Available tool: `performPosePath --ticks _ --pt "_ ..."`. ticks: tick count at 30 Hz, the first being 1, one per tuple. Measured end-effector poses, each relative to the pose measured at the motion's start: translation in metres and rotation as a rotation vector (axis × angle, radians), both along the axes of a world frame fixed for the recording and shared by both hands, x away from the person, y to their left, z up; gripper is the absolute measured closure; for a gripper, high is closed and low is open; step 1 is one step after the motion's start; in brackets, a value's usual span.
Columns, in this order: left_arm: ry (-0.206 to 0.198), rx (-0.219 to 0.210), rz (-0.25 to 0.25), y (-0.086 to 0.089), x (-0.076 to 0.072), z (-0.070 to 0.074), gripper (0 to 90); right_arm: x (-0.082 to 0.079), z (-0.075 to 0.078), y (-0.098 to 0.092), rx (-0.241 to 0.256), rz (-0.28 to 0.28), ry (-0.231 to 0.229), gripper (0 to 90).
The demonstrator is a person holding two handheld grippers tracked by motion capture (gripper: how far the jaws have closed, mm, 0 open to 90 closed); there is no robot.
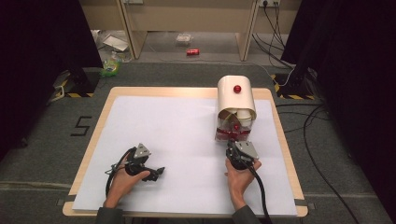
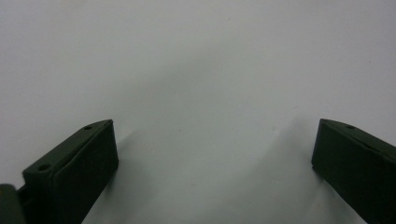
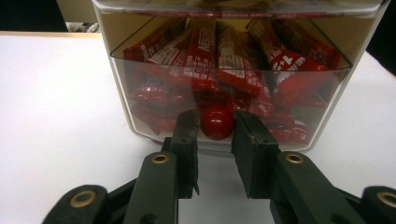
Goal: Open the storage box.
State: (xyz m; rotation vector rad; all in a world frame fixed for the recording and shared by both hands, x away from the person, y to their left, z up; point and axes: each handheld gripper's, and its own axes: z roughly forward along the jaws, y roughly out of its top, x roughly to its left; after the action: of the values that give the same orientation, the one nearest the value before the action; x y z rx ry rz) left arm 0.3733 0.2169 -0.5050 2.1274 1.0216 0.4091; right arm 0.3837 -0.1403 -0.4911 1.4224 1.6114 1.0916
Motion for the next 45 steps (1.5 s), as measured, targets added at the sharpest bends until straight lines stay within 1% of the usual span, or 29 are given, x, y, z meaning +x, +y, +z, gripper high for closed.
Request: performPosePath --ticks 4,5,7,8,10,12,15,17,18,19,20,22,24,26,28,30,32,33,34,35,36,37,38,39,40,41,42,44,45 --pt "0.000 0.000 0.000 0.000 0.000 0.000 0.0 0.000 0.000 0.000 -0.002 -0.001 -0.002 70.5" --pt "0.000 0.000 0.000 0.000 0.000 0.000 0.0 -0.001 0.000 0.001 -0.009 -0.004 -0.011 70.2" --pt "0.000 0.000 0.000 0.000 0.000 0.000 0.0 0.000 0.000 0.002 -0.004 -0.007 -0.017 70.1" --pt "0.000 0.000 0.000 0.000 0.000 0.000 0.0 -0.001 0.000 0.002 -0.010 -0.006 -0.015 70.3" --pt "0.000 0.000 0.000 0.000 0.000 0.000 0.0 -0.001 0.000 0.001 0.002 -0.008 -0.014 73.6" --pt "0.000 0.000 0.000 0.000 0.000 0.000 0.0 0.000 0.000 -0.002 0.016 0.007 -0.015 73.7" --pt "0.000 0.000 0.000 0.000 0.000 0.000 0.0 0.000 0.000 -0.001 0.004 0.006 -0.016 73.8" --pt "0.000 0.000 0.000 0.000 0.000 0.000 0.0 0.000 0.000 -0.001 0.009 0.010 -0.015 73.9" --pt "0.000 0.000 0.000 0.000 0.000 0.000 0.0 -0.001 0.000 -0.004 0.006 0.028 -0.012 73.9" --pt "0.000 0.000 0.000 0.000 0.000 0.000 0.0 -0.001 0.000 -0.004 0.007 0.032 -0.012 73.9" --pt "0.000 0.000 0.000 0.000 0.000 0.000 0.0 -0.001 0.000 -0.005 0.009 0.033 -0.012 73.9" --pt "0.000 0.000 0.000 0.000 0.000 0.000 0.0 -0.001 0.000 -0.007 0.059 0.035 -0.002 73.9" --pt "0.000 0.001 0.000 0.000 0.000 0.000 0.0 -0.001 0.000 -0.008 0.063 0.038 -0.001 73.9" --pt "-0.001 0.001 0.001 0.000 0.000 0.000 0.0 -0.001 0.000 -0.007 0.046 0.037 -0.004 73.9" --pt "-0.001 0.001 0.001 0.000 0.000 0.000 0.0 -0.002 0.000 -0.007 0.048 0.036 -0.003 74.0" --pt "-0.001 0.000 0.001 0.000 0.000 0.000 0.0 -0.003 0.000 -0.008 0.070 0.038 -0.007 74.2" --pt "-0.001 0.001 0.001 0.000 0.000 0.000 0.0 -0.004 0.000 -0.008 0.075 0.035 -0.004 74.6" --pt "-0.001 0.001 0.001 0.000 0.000 0.000 0.0 -0.006 0.000 -0.008 0.076 0.034 -0.012 77.6" --pt "-0.001 0.001 0.000 0.000 0.000 0.000 0.0 -0.011 0.000 -0.010 0.066 0.052 -0.045 90.0" --pt "-0.001 0.001 0.001 0.000 0.000 0.000 0.0 -0.012 0.000 -0.010 0.064 0.071 -0.038 90.0" --pt "-0.001 0.001 0.001 0.000 0.000 0.000 0.0 -0.011 0.000 -0.009 0.075 0.079 -0.013 90.0" --pt "-0.001 0.001 0.001 0.000 0.000 0.000 0.0 -0.011 0.000 -0.009 0.075 0.079 -0.013 90.0" --pt "-0.003 0.002 0.001 0.000 -0.001 0.000 0.0 -0.011 0.000 -0.009 0.108 0.065 -0.022 86.7" --pt "-0.003 0.002 0.001 0.000 0.000 0.000 0.0 -0.011 0.000 -0.010 0.135 0.056 -0.018 84.4" --pt "-0.001 0.001 0.001 0.000 0.000 0.000 0.0 -0.012 0.000 -0.008 0.122 0.049 -0.028 81.9" --pt "-0.001 0.001 0.001 0.000 0.000 0.000 0.0 -0.012 0.000 -0.007 0.118 0.040 -0.027 80.8" --pt "-0.002 0.001 0.001 0.000 0.000 0.000 0.0 -0.012 -0.001 -0.007 0.104 0.025 -0.029 77.2" --pt "-0.002 0.001 0.001 0.000 0.000 0.000 0.0 -0.011 -0.001 -0.006 0.101 0.005 -0.020 74.2" --pt "-0.002 0.001 0.001 0.000 0.000 0.000 0.0 -0.010 -0.001 -0.006 0.101 -0.003 -0.029 73.5"
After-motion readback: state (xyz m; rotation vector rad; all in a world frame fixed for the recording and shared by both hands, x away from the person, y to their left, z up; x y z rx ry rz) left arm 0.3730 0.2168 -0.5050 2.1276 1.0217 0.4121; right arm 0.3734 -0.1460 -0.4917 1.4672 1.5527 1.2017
